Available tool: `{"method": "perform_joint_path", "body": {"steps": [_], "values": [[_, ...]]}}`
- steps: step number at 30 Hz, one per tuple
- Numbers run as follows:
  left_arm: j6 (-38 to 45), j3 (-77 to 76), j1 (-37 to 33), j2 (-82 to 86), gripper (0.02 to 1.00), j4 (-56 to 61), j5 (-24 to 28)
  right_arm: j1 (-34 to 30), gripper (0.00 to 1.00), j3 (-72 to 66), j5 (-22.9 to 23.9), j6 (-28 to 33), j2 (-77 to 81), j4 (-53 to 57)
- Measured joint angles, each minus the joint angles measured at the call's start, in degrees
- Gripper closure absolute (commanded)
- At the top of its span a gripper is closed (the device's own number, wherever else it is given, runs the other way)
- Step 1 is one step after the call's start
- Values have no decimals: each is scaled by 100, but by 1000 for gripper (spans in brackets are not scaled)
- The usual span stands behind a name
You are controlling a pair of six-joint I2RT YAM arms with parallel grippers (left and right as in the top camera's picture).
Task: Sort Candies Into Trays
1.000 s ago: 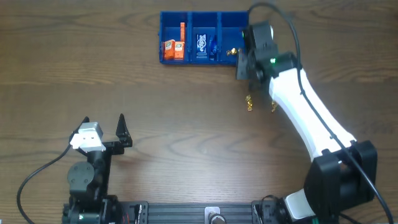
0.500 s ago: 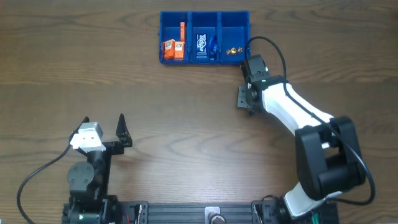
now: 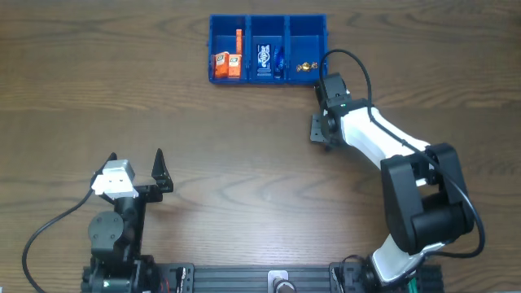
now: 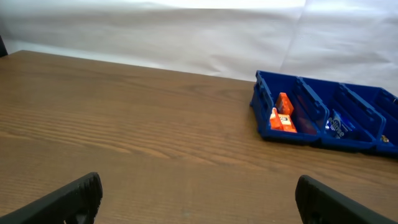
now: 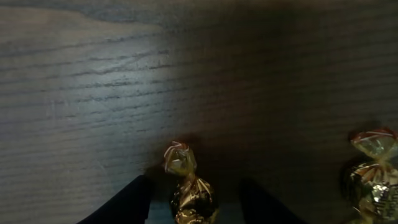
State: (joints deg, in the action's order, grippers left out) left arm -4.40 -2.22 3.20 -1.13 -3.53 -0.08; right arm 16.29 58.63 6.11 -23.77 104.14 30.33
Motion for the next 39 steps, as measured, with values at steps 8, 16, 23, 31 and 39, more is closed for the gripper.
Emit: {"method": "perform_joint_path", "body": {"steps": [8,16,23,31,39], "values": [[0,0,0,0,20,0,0,-2,812,0,-13,-37,0,-2],[0,0,0,0,20,0,0,234,851,96,-149,-125,-457,498],[0,0,0,0,20,-2,0,352,816,2979,114,13,-1172,1239],[0,0,0,0,20,0,0,249,822,4929,382,306,940,1261],[0,0,0,0,20,0,0,87,728,4931,378,345,1617,1263]]}}
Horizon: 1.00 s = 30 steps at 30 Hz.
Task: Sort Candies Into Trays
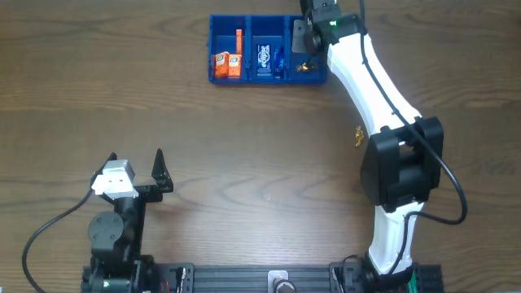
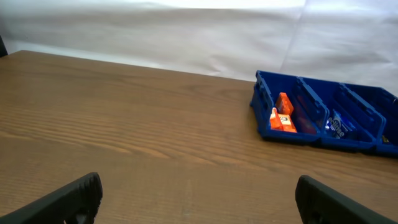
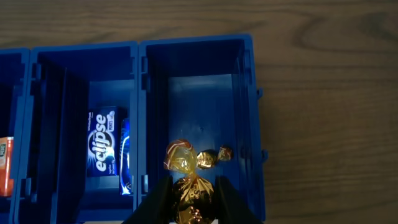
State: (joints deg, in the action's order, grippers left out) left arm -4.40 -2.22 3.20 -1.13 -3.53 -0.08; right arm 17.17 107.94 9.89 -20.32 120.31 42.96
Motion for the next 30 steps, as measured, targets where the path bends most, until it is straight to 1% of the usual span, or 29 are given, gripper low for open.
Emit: {"method": "perform_joint_path", "body": {"steps": [1,2,4,6,8,11,13,18,21,23,25,30], "values": [[0,0,0,0,20,0,0,-2,693,0,0,13,0,-4],[0,0,0,0,20,0,0,-2,610,0,0,17,0,-2],[0,0,0,0,20,0,0,-2,533,0,-4,24,0,-9],[2,0,0,0,20,0,0,-2,465,0,-9,57,0,-4],[0,0,0,0,20,0,0,-13,446,0,-46,74,0,-9],[0,0,0,0,20,0,0,-107,446,-22,-149,133,-4,4],[2,0,0,0,20,0,0,-216,446,-321,-175,203,-133,-94],[0,0,0,0,23,0,0,-461,443,-2133,-116,363,-1399,-393],[0,0,0,0,20,0,7,-654,446,-3416,-131,402,-2695,-638],[2,0,0,0,23,0,2,-822,452,-4092,-120,367,-3274,-693],[0,0,0,0,20,0,0,-977,454,-4625,-127,297,-3416,-693],[0,0,0,0,23,0,0,-1169,481,-5563,-251,181,-3093,-1084]]}}
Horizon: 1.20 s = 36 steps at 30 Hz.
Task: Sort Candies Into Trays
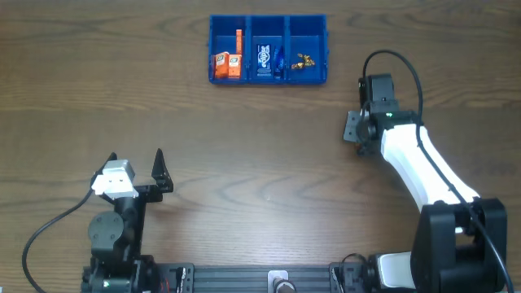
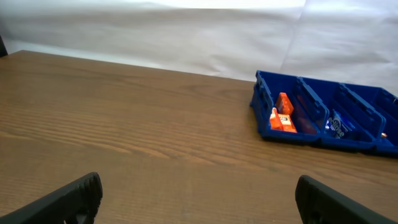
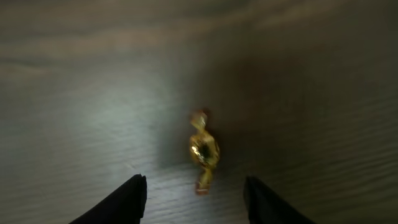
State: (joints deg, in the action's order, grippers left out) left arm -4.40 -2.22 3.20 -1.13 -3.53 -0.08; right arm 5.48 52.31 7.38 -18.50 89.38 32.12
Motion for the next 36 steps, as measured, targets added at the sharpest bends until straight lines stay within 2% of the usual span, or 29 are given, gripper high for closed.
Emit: {"method": "perform_joint_path", "body": {"steps": [14,16,20,27,30,36], "values": [[2,0,0,0,20,0,0,-192,496,-96,-48,-52,992,-804],[2,0,0,0,20,0,0,-192,546,-96,-52,-59,999,-813],[0,0,0,0,20,0,0,-192,737,-96,-61,-87,999,-817],[2,0,0,0,20,0,0,-179,818,-96,-87,-105,999,-817],[2,0,0,0,20,0,0,50,825,-96,-48,-144,957,-743],[2,0,0,0,20,2,0,988,829,140,-140,-273,-87,-415]]}}
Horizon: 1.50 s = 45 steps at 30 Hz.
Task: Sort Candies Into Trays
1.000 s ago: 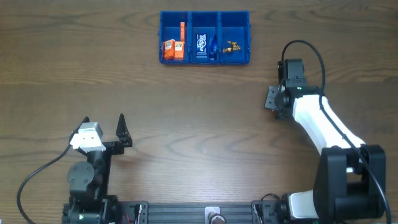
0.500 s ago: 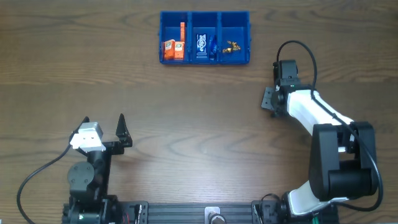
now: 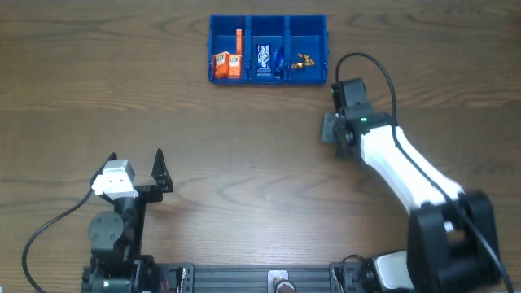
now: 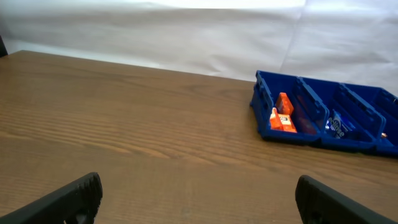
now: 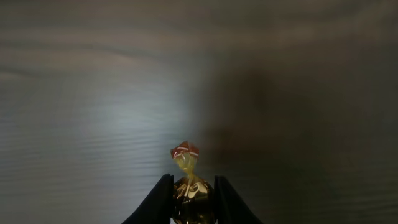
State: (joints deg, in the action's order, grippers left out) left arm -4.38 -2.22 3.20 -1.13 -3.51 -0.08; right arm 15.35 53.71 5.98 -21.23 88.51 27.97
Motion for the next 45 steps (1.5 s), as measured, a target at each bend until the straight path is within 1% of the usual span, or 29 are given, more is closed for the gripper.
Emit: {"method": "perform_joint_path", "body": {"steps": [2,3,6,9,13,15,19,25,26,27,28,29,31,32,37,39,42,43,45], "values": [[-2,0,0,0,20,-2,0,162,831,450,-7,0,-260,61],[-2,0,0,0,20,-2,0,212,829,896,-7,22,-310,114],[-2,0,0,0,20,0,0,216,829,2009,4,92,-144,216],[0,0,0,0,20,-2,-2,214,827,3366,46,269,518,439],[-2,0,0,0,23,-2,0,214,827,4706,179,450,1703,848],[0,0,0,0,20,-2,0,210,822,5007,205,507,2190,887],[-2,0,0,0,20,-2,0,133,822,5090,227,538,2920,892],[0,0,0,0,20,-2,0,42,807,5093,245,538,3101,883],[-2,0,0,0,23,-2,0,44,713,5095,245,538,3101,885],[-2,0,0,0,20,-2,0,48,586,5095,243,538,3101,885],[-2,0,0,0,20,-2,0,48,509,5095,234,557,3101,885],[-2,0,0,0,20,-2,0,52,369,5095,212,570,3101,883],[0,0,0,0,20,-2,0,52,53,5095,160,581,3101,885],[-2,0,0,0,20,-2,0,52,1,5095,146,595,3101,883],[-2,0,0,0,23,-2,0,44,1,5086,138,627,3088,855],[-2,0,0,0,20,-2,0,31,1,4813,223,640,2850,632],[-2,0,0,0,20,-2,4,0,1,3764,313,852,1731,133],[-2,0,0,0,20,-2,2,-59,1,3311,321,951,1113,-85],[-2,0,0,0,20,0,4,-350,1,2487,337,1069,-181,-428]]}}
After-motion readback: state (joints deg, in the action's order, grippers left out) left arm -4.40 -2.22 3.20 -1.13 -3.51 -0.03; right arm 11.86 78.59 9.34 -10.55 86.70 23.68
